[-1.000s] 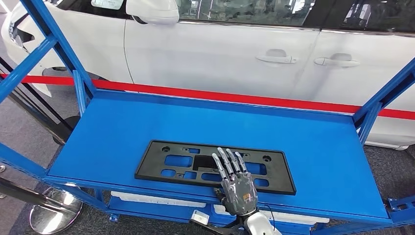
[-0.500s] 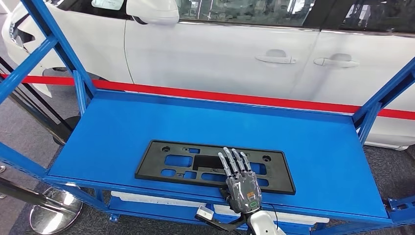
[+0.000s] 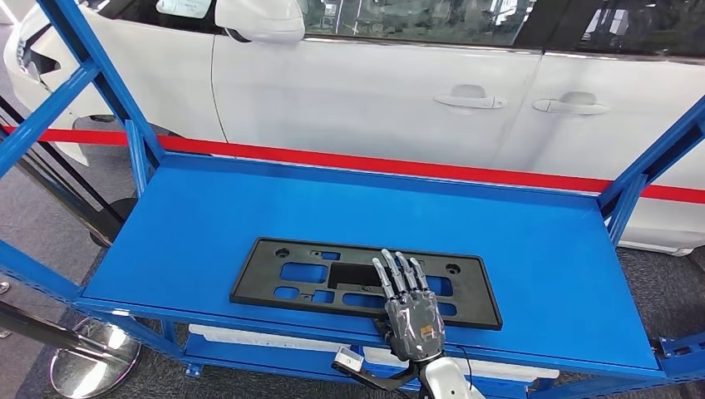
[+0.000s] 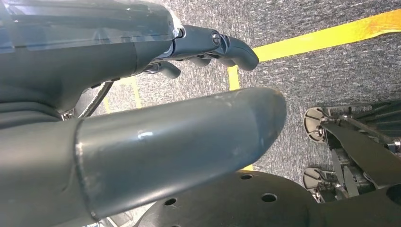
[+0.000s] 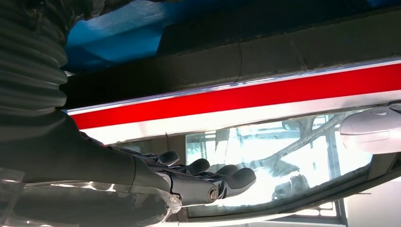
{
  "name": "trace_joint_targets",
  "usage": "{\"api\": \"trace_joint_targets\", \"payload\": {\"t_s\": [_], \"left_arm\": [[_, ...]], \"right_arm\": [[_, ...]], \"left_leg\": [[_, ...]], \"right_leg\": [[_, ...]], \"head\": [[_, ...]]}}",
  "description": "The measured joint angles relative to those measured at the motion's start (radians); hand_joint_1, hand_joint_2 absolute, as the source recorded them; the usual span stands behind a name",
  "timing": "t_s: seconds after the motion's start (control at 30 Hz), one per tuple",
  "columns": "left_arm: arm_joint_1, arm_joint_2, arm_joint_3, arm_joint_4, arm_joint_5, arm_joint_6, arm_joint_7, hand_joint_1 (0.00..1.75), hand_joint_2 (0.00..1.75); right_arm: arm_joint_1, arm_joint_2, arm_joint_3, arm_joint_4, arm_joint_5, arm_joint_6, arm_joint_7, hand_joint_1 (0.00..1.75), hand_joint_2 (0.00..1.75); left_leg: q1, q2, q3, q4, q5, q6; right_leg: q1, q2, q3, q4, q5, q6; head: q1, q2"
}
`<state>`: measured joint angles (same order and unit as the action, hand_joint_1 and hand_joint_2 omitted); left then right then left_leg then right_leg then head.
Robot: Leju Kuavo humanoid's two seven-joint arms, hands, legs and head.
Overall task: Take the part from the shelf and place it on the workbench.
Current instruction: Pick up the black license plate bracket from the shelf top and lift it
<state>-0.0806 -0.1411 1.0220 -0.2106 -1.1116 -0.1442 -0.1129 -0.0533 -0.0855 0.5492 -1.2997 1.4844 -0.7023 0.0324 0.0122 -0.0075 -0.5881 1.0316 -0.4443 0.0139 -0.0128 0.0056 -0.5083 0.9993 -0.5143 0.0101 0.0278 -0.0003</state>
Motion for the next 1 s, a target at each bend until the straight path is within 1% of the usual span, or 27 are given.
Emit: {"api": "trace_joint_targets", "payload": {"t_s": [0.5, 1.0], "left_arm": [[0.001, 0.0, 0.0, 0.0, 0.002, 0.0, -0.008, 0.0, 0.0], [0.001, 0.0, 0.0, 0.0, 0.002, 0.0, -0.009, 0.0, 0.0]], "right_arm": [[0.007, 0.001, -0.049, 0.002, 0.009, 0.0, -0.003, 0.0, 1.75], [0.01, 0.003, -0.055, 0.002, 0.009, 0.0, -0.003, 0.0, 1.75]], "left_leg": [[0.0, 0.0, 0.0, 0.0, 0.0, 0.0], [0.0, 0.0, 0.0, 0.0, 0.0, 0.0]], "right_leg": [[0.0, 0.0, 0.0, 0.0, 0.0, 0.0], [0.0, 0.0, 0.0, 0.0, 0.0, 0.0]], "head": [[0.0, 0.0], [0.0, 0.0]]}}
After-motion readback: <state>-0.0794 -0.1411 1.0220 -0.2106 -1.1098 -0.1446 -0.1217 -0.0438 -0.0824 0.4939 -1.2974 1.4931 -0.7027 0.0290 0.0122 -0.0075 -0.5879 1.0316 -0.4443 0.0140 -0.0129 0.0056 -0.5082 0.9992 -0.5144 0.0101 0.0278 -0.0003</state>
